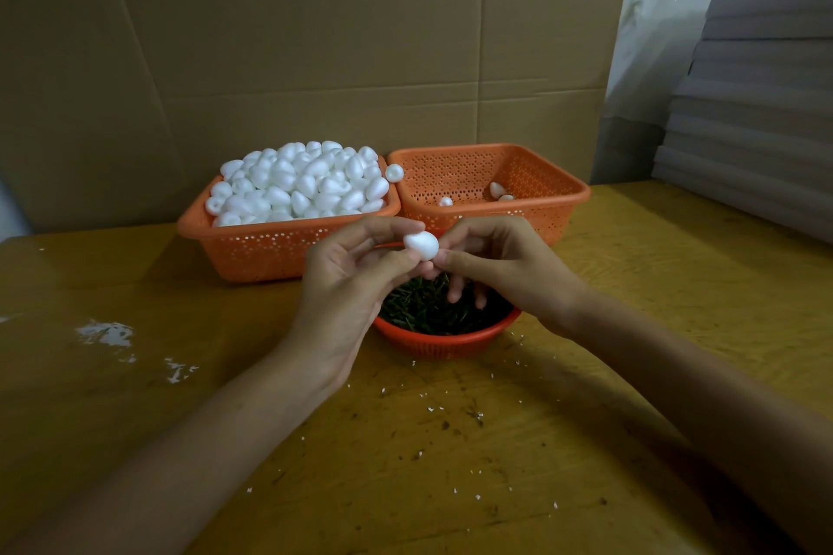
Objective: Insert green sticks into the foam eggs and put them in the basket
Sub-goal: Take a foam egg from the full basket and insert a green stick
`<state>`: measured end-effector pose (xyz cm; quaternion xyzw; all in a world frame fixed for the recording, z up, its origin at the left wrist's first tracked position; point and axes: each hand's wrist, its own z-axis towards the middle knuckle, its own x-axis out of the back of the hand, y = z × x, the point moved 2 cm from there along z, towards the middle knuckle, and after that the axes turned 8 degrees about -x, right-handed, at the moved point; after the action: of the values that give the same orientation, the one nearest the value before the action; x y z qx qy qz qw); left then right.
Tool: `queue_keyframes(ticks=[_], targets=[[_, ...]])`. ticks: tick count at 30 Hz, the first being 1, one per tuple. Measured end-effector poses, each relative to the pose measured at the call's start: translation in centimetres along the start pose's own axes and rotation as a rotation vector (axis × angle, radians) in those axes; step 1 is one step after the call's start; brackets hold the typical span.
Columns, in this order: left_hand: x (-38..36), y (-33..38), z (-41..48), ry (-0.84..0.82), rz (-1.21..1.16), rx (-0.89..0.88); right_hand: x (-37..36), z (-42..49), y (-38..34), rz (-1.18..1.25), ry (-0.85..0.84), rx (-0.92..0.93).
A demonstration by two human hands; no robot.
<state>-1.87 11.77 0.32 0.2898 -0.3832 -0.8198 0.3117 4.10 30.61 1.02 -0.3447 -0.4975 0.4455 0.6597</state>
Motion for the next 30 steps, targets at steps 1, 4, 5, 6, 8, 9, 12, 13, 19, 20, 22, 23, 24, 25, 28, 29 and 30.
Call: queue_keyframes(ticks=[1,4,5,6,8,9,12,13,19,20,22,23,24,25,28,29,30], targets=[[-0.01,0.01,-0.02,-0.003,0.002,-0.001,0.02,0.0,0.0,0.004,0.002,0.0],[-0.09,0.16,0.0,-0.01,-0.008,-0.003,0.05,-0.02,-0.01,0.011,0.0,0.0],[-0.14,0.23,-0.01,-0.006,-0.016,-0.004,0.04,-0.02,-0.01,0.012,-0.001,0.001],[-0.21,0.28,0.0,0.0,-0.026,-0.008,0.04,-0.01,-0.02,0.014,-0.001,0.002],[-0.31,0.29,-0.03,0.007,-0.038,-0.016,0.04,-0.04,-0.05,0.021,-0.003,0.001],[-0.33,0.28,-0.04,0.008,-0.039,-0.017,0.03,-0.06,-0.07,0.025,-0.006,0.0],[-0.31,0.32,0.03,0.015,-0.046,-0.006,0.04,-0.1,-0.1,0.03,-0.011,-0.006],[-0.28,0.36,0.09,0.022,-0.055,0.002,0.07,-0.11,-0.11,0.031,-0.013,-0.007],[-0.24,0.56,0.19,0.058,-0.117,0.034,0.13,-0.11,-0.23,0.051,-0.016,-0.008],[-0.28,0.58,0.15,0.064,-0.124,0.034,0.13,-0.12,-0.22,0.056,-0.017,-0.009],[-0.36,0.61,0.11,0.065,-0.128,0.032,0.15,-0.12,-0.16,0.064,-0.019,-0.011],[-0.39,0.63,0.1,0.062,-0.127,0.031,0.17,-0.12,-0.12,0.067,-0.021,-0.012],[-0.42,0.64,0.09,0.059,-0.124,0.03,0.2,-0.11,-0.09,0.069,-0.023,-0.012],[-0.45,0.65,0.1,0.053,-0.12,0.027,0.23,-0.08,-0.06,0.068,-0.024,-0.011],[-0.52,0.66,0.1,0.028,-0.099,0.02,0.27,-0.02,0.07,0.048,-0.022,-0.012],[-0.52,0.66,0.09,0.02,-0.091,0.016,0.27,-0.01,0.1,0.039,-0.02,-0.011],[-0.51,0.67,0.08,0.013,-0.084,0.013,0.26,-0.01,0.12,0.032,-0.018,-0.01]])
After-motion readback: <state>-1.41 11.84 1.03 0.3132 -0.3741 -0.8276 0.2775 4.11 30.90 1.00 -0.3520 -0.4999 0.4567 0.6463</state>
